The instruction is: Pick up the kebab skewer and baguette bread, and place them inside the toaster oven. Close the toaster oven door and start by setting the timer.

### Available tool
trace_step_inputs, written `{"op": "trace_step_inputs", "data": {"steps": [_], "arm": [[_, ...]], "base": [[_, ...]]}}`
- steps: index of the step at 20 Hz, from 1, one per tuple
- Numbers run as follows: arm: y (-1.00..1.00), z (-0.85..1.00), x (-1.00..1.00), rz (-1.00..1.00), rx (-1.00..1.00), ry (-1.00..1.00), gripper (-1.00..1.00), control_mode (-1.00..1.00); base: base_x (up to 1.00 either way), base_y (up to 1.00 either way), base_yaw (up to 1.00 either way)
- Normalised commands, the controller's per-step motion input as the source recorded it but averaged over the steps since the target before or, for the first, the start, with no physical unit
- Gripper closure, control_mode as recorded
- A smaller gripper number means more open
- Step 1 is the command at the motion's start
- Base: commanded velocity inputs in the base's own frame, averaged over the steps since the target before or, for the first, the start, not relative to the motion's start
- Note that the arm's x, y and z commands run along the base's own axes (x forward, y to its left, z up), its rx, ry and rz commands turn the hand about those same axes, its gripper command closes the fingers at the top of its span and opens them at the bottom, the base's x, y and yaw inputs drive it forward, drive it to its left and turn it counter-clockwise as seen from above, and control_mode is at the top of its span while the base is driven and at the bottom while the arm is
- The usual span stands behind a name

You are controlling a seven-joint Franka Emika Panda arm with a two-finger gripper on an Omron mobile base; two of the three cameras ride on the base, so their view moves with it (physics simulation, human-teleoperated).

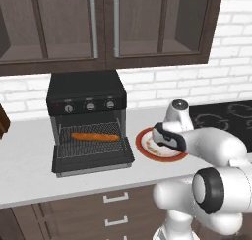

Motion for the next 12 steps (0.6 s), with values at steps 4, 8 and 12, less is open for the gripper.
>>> {"op": "trace_step_inputs", "data": {"steps": [4, 8, 12], "arm": [[-0.11, -0.15, 0.28, 0.0, 0.12, 0.0, -1.0, -1.0], [-0.06, -0.26, 0.11, 0.0, 0.04, 0.0, -1.0, -1.0], [0.0, -0.38, 0.01, 0.0, 0.0, 0.0, -1.0, -1.0]], "base": [[0.0, 0.0, 0.0], [0.0, 0.0, 0.0], [0.0, 0.0, 0.0]]}}
